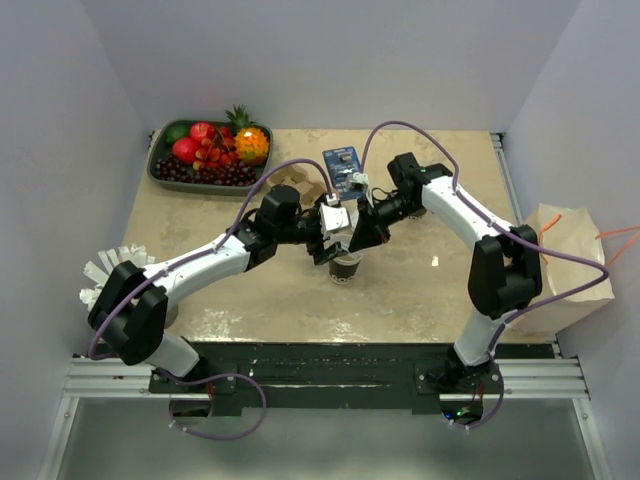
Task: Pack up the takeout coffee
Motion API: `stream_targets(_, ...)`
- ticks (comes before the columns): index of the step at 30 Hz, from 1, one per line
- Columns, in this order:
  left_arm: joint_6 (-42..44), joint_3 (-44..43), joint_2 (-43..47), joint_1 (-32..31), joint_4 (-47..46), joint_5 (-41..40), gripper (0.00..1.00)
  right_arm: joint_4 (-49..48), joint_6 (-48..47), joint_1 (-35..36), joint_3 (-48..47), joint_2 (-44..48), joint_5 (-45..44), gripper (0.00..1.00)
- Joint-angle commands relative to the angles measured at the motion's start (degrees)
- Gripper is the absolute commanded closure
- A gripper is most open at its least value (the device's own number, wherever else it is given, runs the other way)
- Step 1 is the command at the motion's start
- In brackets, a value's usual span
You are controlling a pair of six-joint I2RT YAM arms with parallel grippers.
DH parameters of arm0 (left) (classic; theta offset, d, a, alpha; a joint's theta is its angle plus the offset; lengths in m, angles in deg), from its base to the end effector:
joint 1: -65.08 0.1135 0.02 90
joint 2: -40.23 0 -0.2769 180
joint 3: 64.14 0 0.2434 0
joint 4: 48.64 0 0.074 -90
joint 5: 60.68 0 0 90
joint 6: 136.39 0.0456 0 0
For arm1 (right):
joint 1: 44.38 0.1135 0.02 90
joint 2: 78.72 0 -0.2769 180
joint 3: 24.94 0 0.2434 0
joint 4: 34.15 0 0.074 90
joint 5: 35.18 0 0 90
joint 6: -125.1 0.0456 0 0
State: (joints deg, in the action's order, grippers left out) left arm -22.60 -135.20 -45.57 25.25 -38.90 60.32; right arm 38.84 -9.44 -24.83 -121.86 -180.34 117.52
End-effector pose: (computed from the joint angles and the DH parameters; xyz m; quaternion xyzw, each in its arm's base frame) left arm 0.2445 -0.2345 0.2809 0.5500 0.6124 -0.2953 0.4850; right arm 0.3055 0.1515 0.2720 -0.4978 0.6901 0.4852 0.2013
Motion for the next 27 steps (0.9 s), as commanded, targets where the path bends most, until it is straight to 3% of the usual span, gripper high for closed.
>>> stream_targets(1, 2.3, -1.4, 3.6, -0.3, -0.5, -0.2, 0.14, -1.8, 5.7, -0.9, -1.2, 1.2, 3.3, 0.91)
stream_targets(11, 4.8, 2.6, 9.9, -0.3, 1.1, -2.3, 0.09, -7.5, 20.1, -2.2, 1.0, 0.6, 12.0, 0.92)
stream_targets(14, 4.4, 3.2, 10.1, -0.3, 0.5, -2.6, 0.09, -5.4, 19.8, -2.4, 0.4, -2.2, 15.6, 0.92)
stream_targets(16, 3.8, 3.2, 10.0, -0.3, 0.1, -2.7, 0.09, 0.8, 16.7, -2.5, -0.9, -4.4, 19.1, 0.92)
stream_targets(17, 3.8, 3.2, 10.0, -0.3, 0.0, -2.7, 0.09, 5.2, 8.8, -2.8, -3.6, -7.5, 20.3, 0.92)
stream_targets(18, 3.5, 3.2, 10.0, -0.3, -0.1, -2.7, 0.09, 18.8, 2.4, -2.9, -5.4, -10.1, 21.9, 0.92)
stream_targets(19, 3.5, 3.2, 10.0, -0.3, -0.1, -2.6, 0.09, 24.5, -6.0, -2.9, -7.5, -12.5, 24.6, 0.93)
stream_targets(27, 2.8, 3.8, 9.7, -0.3, -0.2, -2.4, 0.08, 24.9, -5.4, -4.4, -4.7, -16.1, 27.8, 0.93)
